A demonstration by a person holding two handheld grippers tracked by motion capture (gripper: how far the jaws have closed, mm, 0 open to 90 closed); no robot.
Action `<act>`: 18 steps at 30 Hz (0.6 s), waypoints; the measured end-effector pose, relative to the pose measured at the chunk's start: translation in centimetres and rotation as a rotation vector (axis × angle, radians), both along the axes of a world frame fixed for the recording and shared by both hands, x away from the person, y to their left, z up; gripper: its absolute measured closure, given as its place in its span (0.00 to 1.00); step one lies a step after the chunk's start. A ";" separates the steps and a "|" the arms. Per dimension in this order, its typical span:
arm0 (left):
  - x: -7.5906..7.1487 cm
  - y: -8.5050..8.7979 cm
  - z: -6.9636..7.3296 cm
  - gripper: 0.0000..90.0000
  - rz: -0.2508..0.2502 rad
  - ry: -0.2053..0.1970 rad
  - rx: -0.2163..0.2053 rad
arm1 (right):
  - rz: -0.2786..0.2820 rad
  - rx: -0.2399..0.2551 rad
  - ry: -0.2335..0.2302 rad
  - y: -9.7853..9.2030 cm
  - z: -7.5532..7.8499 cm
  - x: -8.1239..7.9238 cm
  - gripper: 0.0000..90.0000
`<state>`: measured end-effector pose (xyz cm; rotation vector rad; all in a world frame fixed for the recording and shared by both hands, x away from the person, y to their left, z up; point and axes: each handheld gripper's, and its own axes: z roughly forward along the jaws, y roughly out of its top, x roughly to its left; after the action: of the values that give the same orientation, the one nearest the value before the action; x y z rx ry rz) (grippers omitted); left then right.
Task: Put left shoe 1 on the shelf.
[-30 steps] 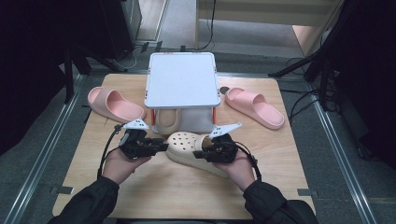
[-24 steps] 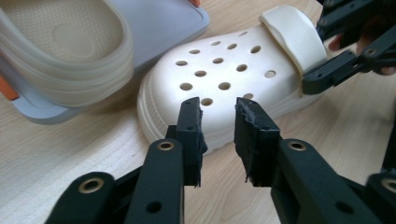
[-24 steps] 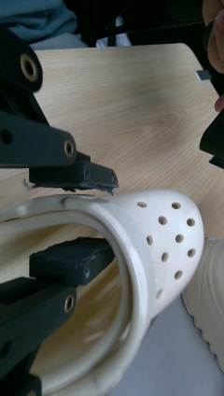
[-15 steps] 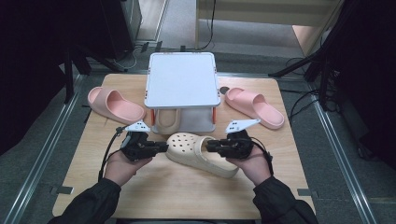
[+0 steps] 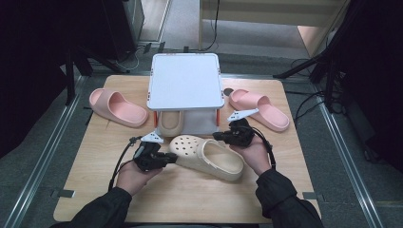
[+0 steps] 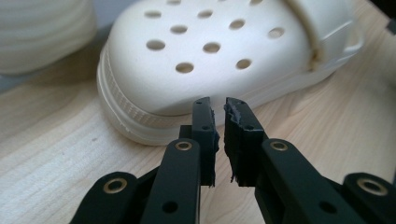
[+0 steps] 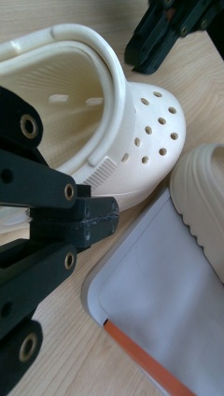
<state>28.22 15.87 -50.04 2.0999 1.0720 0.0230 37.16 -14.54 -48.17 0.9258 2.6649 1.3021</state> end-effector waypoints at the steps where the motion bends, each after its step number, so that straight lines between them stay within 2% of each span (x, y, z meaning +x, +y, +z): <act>1: 0.2 -0.1 -0.2 0.91 -0.007 0.008 0.001 | -0.001 -0.013 -0.008 0.2 0.0 0.0 1.00; 2: 0.3 -0.1 -0.3 0.92 -0.013 0.011 -0.012 | -0.002 -0.020 -0.013 0.3 0.0 -0.1 1.00; 4: 0.5 0.0 -0.3 0.92 -0.008 0.007 -0.014 | -0.002 -0.038 -0.022 0.3 0.1 -0.3 1.00; 6: 0.6 0.1 -0.4 0.92 -0.006 0.009 -0.020 | 0.009 -0.036 -0.010 0.3 -0.1 -0.5 1.00; 18: 1.5 -0.3 -0.4 0.92 -0.020 0.004 0.004 | 0.003 -0.045 0.010 0.1 -0.1 -1.7 1.00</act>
<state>29.71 15.59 -50.39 2.1148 1.0544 0.0117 35.45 -14.46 -48.23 0.9258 2.6928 1.2359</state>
